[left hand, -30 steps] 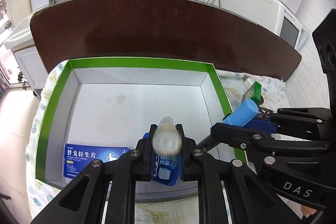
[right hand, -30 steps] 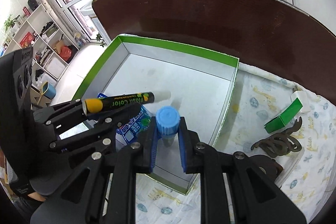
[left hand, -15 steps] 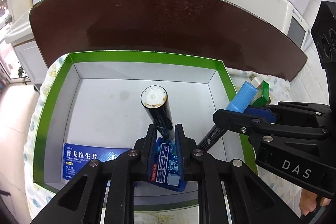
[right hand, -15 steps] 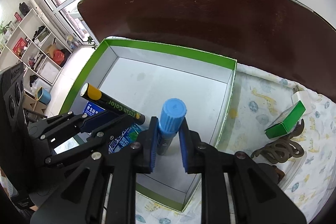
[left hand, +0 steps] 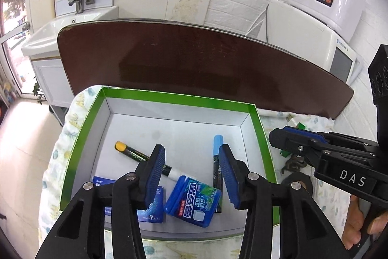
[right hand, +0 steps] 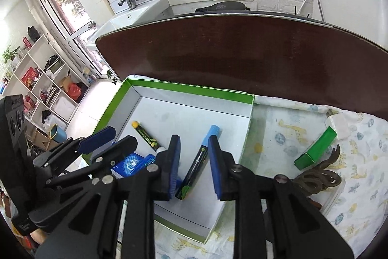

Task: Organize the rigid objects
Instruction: 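Carry both markers over the green-rimmed box and release them inside, then move both tools toward the black electrical tape roll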

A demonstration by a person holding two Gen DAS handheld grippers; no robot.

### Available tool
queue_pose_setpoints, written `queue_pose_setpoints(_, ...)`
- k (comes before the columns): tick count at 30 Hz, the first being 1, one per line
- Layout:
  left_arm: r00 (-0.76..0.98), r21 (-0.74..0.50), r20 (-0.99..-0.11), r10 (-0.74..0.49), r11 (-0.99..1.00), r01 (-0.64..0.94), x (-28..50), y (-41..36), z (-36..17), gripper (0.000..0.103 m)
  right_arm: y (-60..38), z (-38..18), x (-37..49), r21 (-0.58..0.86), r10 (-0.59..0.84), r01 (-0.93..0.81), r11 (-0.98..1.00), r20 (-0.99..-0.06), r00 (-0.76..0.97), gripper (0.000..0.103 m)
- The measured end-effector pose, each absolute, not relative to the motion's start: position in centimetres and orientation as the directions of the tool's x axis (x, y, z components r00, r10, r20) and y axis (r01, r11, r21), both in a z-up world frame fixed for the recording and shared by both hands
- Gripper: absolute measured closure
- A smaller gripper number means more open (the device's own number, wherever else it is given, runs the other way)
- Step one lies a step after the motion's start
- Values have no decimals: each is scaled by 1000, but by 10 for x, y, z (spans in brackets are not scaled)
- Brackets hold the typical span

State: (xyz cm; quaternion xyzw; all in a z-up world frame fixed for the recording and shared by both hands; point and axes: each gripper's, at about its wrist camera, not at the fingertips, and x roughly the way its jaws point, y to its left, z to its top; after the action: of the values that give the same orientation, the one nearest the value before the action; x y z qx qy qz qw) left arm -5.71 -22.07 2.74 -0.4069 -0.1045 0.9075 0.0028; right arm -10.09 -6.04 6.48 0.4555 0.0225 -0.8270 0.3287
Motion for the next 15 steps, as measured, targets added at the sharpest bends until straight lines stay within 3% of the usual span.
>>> queue_pose_setpoints(15, -613, -163, -763, 203, -979, -122, -57, -117, 25, 56, 78, 64, -108, 282, -423, 342, -896, -772, -474, 73)
